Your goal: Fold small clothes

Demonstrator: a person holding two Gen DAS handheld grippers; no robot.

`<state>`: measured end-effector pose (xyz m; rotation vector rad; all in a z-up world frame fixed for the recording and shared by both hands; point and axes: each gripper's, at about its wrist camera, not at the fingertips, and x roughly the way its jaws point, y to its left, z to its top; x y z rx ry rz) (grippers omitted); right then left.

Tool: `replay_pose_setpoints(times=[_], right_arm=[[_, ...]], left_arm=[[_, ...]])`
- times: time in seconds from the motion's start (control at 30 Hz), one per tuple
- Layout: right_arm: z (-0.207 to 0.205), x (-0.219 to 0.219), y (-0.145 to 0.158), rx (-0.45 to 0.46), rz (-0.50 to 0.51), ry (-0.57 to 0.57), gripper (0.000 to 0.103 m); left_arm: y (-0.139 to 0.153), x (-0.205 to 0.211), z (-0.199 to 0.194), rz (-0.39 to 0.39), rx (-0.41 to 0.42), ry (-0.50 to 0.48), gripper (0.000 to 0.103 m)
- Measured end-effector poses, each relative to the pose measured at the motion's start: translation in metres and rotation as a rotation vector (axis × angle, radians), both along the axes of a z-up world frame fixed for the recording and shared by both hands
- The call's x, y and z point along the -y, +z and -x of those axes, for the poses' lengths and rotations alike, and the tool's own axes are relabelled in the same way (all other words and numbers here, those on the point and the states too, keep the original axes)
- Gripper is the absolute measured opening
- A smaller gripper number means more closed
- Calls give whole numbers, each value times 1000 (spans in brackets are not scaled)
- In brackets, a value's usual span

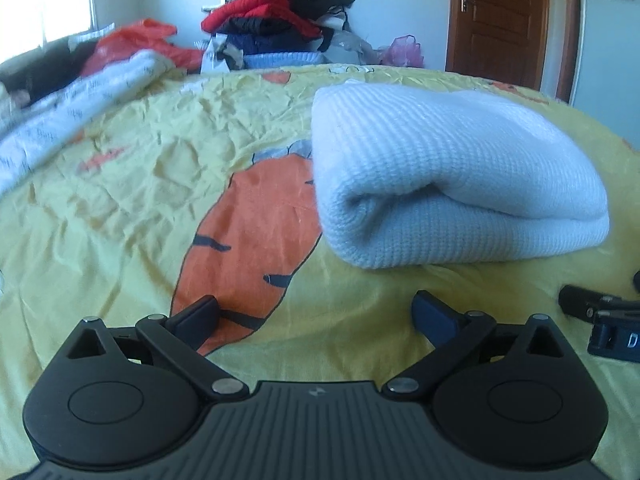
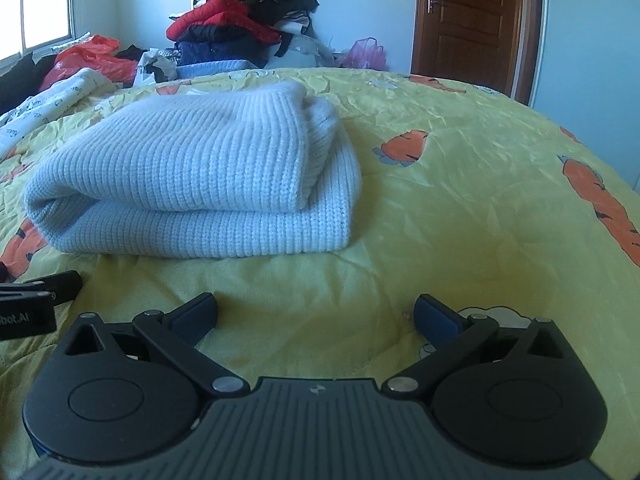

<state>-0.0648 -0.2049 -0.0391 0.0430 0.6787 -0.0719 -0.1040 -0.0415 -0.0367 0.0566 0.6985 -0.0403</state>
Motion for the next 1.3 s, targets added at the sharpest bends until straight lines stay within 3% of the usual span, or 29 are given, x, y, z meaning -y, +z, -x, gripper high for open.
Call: replay_pose_setpoints(times=[1.3], right_arm=[[-1,-1,-1,8,-1,7,102]], left_arm=[[-2,0,1,-1,4,4,103]])
